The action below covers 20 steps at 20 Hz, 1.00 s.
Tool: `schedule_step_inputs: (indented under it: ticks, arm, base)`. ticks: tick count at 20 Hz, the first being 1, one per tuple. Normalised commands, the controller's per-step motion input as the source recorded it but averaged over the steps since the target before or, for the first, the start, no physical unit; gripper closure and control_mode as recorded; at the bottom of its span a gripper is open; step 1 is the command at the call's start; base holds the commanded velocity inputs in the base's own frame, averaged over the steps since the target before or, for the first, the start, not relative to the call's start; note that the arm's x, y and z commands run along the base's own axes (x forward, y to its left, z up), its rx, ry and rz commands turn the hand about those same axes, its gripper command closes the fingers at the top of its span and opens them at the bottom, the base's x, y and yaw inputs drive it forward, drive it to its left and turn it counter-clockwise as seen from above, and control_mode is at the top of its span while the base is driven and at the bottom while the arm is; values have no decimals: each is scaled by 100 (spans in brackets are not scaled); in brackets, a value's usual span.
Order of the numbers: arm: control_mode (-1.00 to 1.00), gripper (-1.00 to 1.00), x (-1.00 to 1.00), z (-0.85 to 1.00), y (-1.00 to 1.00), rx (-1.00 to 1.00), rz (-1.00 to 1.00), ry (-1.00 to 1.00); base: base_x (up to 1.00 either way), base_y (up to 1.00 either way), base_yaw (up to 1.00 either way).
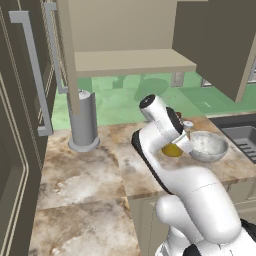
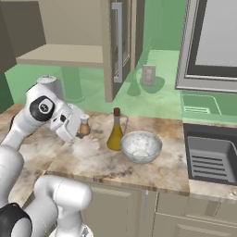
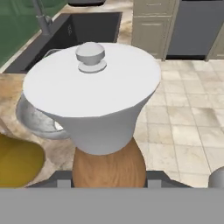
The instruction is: Retrieve the bottle and the shaker from the cabinet and place them next to the mixing bowl on the counter. Then add garlic from the fridge to the mixing bowl.
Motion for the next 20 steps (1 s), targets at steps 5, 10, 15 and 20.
schedule_step_inputs:
  ticks: [5,10,15,20]
  arm:
    - [-100,100,0,-58,-35,-10,-10,1]
    - [-100,100,-1,-41,-9,0,-8,-3]
    - [-100,100,0,-62,-12,-1,-4,3]
    - [-100,100,0,-53,-25,-2,0,0]
  base:
    - [0,0,0]
    - [0,0,0]
    - [0,0,0]
    - [0,0,0]
